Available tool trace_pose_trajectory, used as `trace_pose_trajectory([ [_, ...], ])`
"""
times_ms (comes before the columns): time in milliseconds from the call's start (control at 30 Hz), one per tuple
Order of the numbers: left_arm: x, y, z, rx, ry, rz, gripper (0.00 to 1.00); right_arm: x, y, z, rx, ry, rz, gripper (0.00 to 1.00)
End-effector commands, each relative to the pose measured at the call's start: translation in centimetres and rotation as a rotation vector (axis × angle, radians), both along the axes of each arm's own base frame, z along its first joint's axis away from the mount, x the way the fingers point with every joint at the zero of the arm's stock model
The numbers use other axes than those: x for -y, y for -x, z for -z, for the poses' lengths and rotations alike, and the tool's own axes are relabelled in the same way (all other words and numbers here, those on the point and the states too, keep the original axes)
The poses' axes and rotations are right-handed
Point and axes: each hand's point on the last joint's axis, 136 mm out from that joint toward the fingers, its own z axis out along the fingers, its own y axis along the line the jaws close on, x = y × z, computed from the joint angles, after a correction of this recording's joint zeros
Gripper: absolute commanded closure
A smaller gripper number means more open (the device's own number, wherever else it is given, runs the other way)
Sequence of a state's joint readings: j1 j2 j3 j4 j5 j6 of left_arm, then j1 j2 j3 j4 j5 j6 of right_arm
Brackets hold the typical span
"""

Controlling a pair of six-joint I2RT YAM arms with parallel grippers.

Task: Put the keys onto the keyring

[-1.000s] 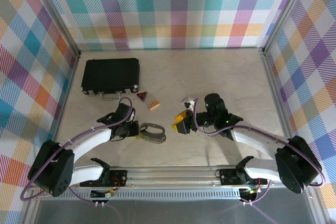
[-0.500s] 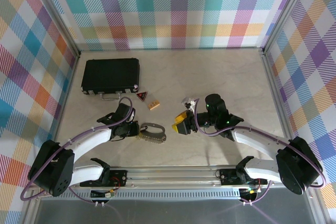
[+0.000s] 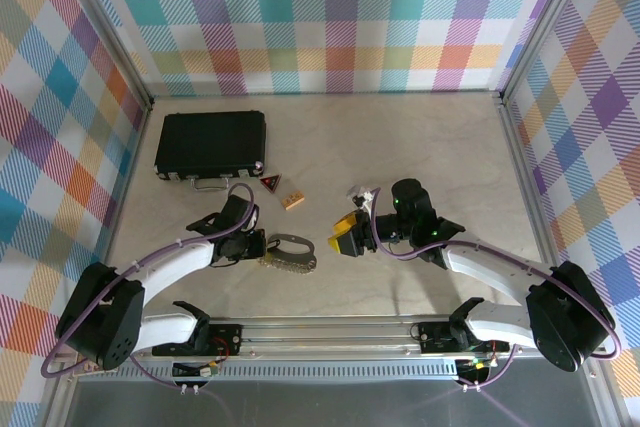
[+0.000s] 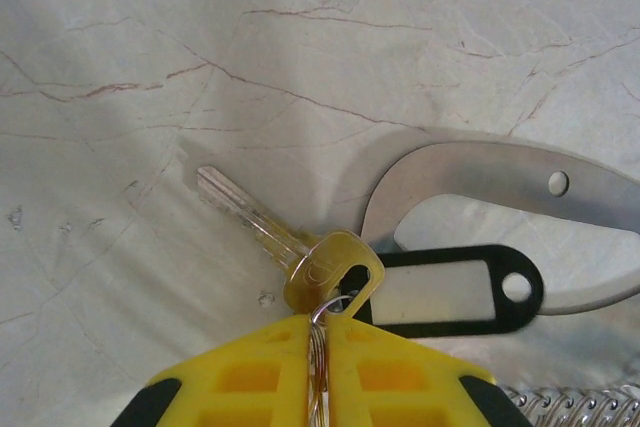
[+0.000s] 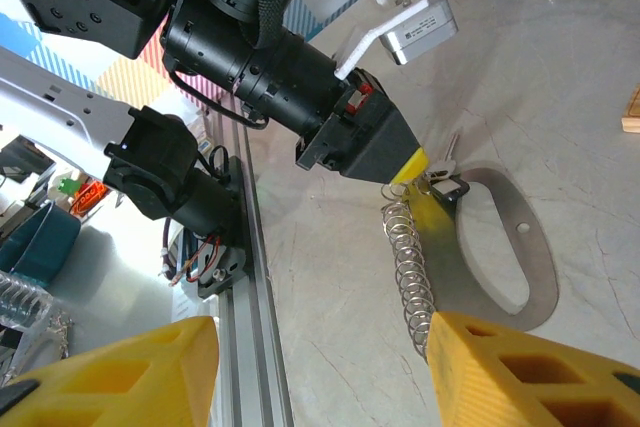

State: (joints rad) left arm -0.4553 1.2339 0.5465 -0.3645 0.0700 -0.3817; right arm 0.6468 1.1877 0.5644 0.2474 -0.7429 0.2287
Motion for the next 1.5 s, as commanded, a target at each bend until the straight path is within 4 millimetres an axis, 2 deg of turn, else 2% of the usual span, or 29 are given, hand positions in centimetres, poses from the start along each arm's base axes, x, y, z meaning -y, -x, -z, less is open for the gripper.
trace_pose_trajectory([
  [0, 0.0, -0.4, -0.4, -0.007, 0.0, 0.004, 0.88, 0.1, 0.4, -0.8, 0.02, -0.036, -0.02, 0.43],
  [133, 0.0, -0.4, -0.2, -0.015, -0.004, 0.006, 0.9, 0.2, 0.4, -1.0, 0.024, -0.038, -0.017, 0.43],
  [467, 0.2, -0.4, -0.9, 0.006, 0.011, 0.018, 1.0, 0.3, 0.5, -1.2, 0.028, -0.044, -0.018, 0.44],
  [567, 0.5, -0.4, -1.4, 0.019, 0.028, 0.038, 1.0, 0.3, 0.5, -1.2, 0.029, -0.045, -0.018, 0.44],
  [733, 2.0, -0.7, -3.9, 0.089, 0.081, 0.116, 1.0, 0.3, 0.6, -1.5, 0.034, -0.056, -0.021, 0.43],
  [933, 4.4, -0.4, -8.7, 0.274, 0.095, 0.27, 1.0, 0.5, 0.9, -2.1, 0.05, -0.072, -0.018, 0.44],
  [1067, 6.2, 0.1, -12.9, 0.422, 0.195, 0.344, 1.0, 0.7, 1.3, -3.2, 0.074, -0.102, -0.026, 0.44],
  [1200, 8.6, 1.8, -17.7, 0.586, 0.288, 0.472, 1.0, 1.2, 2.5, -5.9, 0.129, -0.172, -0.053, 0.44],
  [1300, 10.7, 3.4, -21.8, 0.719, 0.366, 0.586, 1.0, 2.1, 4.2, -8.5, 0.204, -0.226, -0.081, 0.45],
  [1467, 13.3, 6.6, -26.8, 0.881, 0.487, 0.764, 1.0, 3.7, 6.6, -12.1, 0.343, -0.267, -0.095, 0.46],
])
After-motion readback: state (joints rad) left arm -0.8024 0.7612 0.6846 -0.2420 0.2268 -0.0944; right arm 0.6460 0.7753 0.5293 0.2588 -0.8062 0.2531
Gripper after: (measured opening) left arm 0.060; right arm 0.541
